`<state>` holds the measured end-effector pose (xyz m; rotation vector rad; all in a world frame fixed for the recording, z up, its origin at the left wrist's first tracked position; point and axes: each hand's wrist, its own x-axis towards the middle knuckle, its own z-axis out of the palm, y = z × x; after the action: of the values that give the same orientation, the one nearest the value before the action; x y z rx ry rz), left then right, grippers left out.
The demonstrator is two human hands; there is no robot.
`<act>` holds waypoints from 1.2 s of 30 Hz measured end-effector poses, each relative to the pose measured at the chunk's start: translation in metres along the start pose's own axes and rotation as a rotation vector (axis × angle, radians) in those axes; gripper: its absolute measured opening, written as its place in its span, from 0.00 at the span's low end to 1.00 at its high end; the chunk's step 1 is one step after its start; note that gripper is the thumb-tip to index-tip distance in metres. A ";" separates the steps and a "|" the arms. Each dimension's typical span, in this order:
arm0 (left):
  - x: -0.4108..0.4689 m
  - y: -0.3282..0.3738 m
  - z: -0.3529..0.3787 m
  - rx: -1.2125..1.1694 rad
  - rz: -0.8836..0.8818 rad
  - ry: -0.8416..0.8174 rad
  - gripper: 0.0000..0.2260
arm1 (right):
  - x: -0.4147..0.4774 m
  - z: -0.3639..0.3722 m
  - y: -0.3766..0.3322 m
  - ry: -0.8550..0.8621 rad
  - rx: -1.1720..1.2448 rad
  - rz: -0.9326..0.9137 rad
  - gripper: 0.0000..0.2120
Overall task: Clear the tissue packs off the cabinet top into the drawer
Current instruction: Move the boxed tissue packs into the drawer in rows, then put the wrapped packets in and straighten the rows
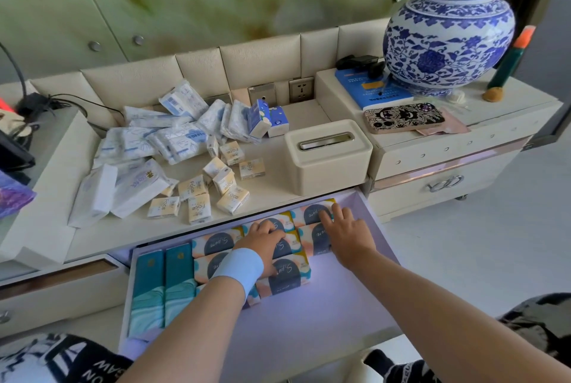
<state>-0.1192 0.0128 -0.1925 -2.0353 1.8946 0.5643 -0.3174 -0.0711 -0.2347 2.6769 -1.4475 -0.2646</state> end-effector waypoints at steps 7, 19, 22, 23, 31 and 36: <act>0.002 -0.001 0.000 0.002 0.008 -0.006 0.38 | 0.004 -0.010 -0.004 -0.090 0.132 0.015 0.37; -0.039 -0.038 -0.074 -0.111 -0.026 0.130 0.25 | 0.018 -0.132 -0.051 -0.089 0.209 -0.145 0.21; -0.061 -0.068 -0.106 -0.127 -0.100 0.187 0.26 | 0.027 -0.164 -0.075 -0.028 0.290 -0.169 0.20; -0.069 -0.078 -0.116 -0.148 -0.125 0.213 0.25 | 0.032 -0.173 -0.083 -0.020 0.303 -0.175 0.20; -0.090 -0.167 -0.140 -0.286 -0.319 0.281 0.26 | 0.086 -0.228 -0.131 -0.002 0.283 -0.289 0.21; -0.054 -0.206 -0.136 -0.370 -0.428 0.304 0.27 | 0.140 -0.232 -0.160 -0.037 0.320 -0.268 0.26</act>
<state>0.0938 0.0126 -0.0568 -2.8046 1.4981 0.5453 -0.0664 -0.1018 -0.0481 3.1429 -1.2267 -0.1068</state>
